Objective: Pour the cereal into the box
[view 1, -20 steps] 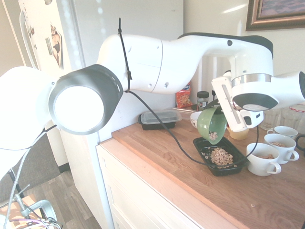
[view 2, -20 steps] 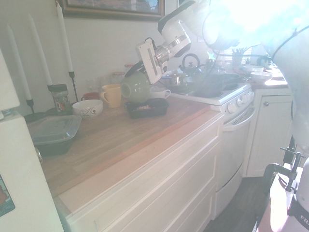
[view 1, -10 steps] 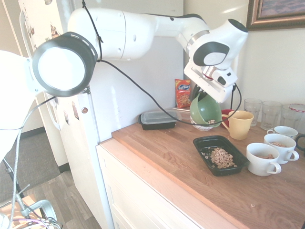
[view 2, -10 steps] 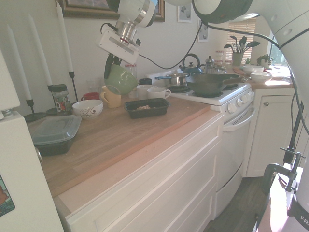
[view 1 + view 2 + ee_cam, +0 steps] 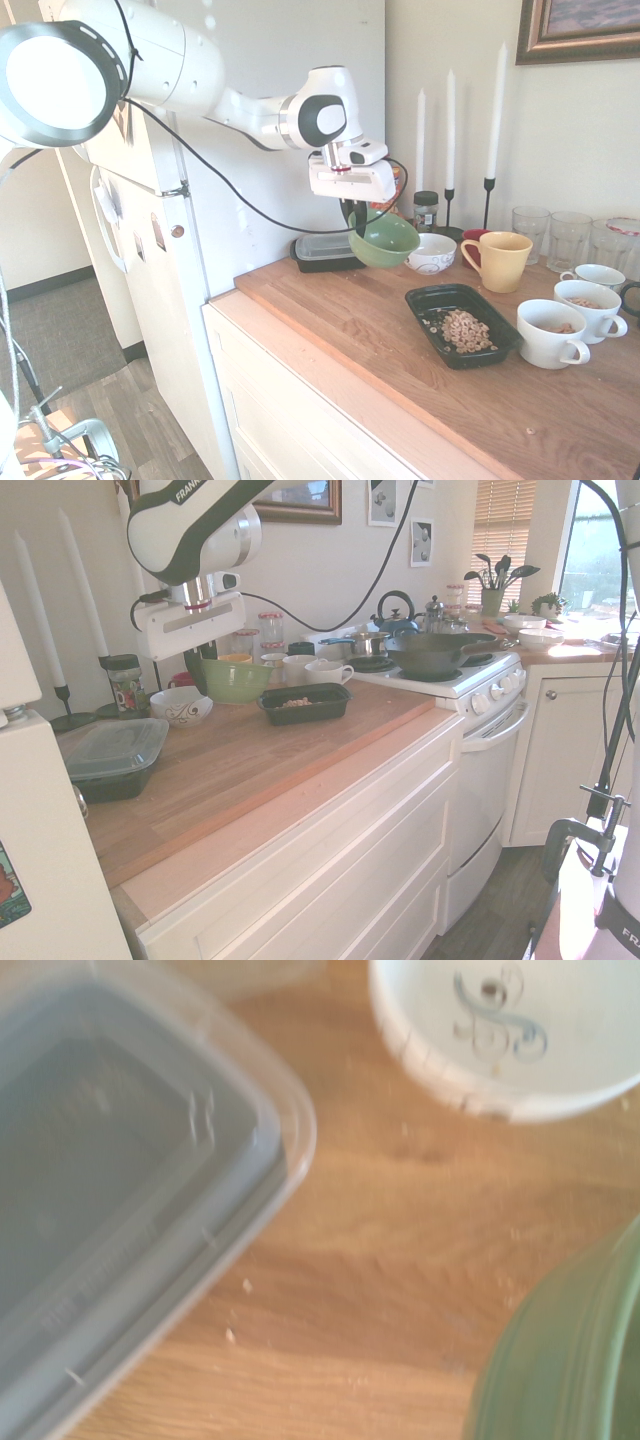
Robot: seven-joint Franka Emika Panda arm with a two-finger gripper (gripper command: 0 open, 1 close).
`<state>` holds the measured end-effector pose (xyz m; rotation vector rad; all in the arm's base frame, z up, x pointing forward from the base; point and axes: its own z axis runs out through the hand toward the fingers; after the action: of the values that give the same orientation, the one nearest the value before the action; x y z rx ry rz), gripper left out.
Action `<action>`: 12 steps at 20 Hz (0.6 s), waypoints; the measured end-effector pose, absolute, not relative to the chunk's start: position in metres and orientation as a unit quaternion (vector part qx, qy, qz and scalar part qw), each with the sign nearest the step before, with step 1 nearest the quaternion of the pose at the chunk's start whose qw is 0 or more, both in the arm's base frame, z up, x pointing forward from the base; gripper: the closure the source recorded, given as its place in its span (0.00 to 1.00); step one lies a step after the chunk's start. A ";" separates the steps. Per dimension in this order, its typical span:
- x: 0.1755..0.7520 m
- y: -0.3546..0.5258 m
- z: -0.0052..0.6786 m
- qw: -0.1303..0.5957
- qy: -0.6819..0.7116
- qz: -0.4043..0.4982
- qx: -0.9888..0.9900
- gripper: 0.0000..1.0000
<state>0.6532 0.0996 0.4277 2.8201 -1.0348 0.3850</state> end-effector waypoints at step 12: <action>0.640 0.144 0.360 0.143 -0.345 0.184 0.909 1.00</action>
<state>0.6403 0.1442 0.3600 2.6210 -0.9960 0.5315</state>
